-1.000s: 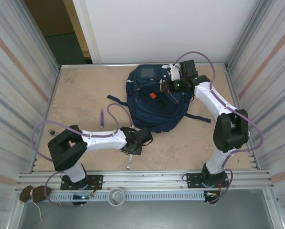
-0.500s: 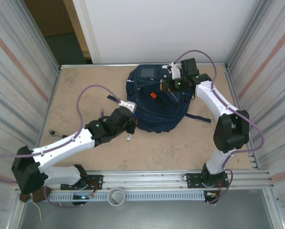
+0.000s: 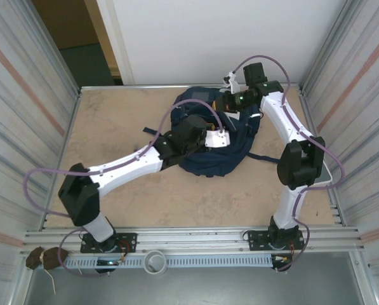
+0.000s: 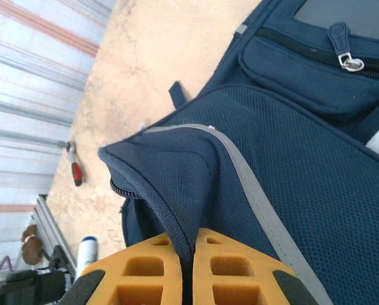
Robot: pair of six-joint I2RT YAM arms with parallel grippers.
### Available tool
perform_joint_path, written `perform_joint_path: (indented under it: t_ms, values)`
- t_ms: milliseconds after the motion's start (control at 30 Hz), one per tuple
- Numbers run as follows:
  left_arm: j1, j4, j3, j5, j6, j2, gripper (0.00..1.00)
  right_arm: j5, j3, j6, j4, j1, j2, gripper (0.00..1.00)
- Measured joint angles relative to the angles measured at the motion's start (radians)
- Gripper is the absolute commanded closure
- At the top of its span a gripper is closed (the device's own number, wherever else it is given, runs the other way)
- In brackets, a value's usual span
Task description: Pack the student bag
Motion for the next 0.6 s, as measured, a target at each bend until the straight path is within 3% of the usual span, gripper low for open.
perform_joint_path:
  t_ms: [167, 300, 433, 600]
  values:
    - [0.03, 0.028, 0.024, 0.046, 0.215, 0.095, 0.81, -0.016, 0.021, 0.0, -0.022, -0.003, 0.009, 1.0]
    - [0.07, 0.076, 0.028, 0.055, 0.303, 0.165, 0.63, -0.022, 0.022, 0.0, -0.032, -0.004, 0.009, 1.0]
    - [0.088, 0.117, 0.006, 0.053, 0.297, 0.16, 0.47, -0.023, 0.022, 0.0, -0.033, -0.006, 0.009, 1.0]
    - [0.059, 0.156, -0.1, 0.033, 0.178, 0.042, 0.44, -0.023, 0.022, 0.0, -0.033, -0.006, 0.009, 1.0]
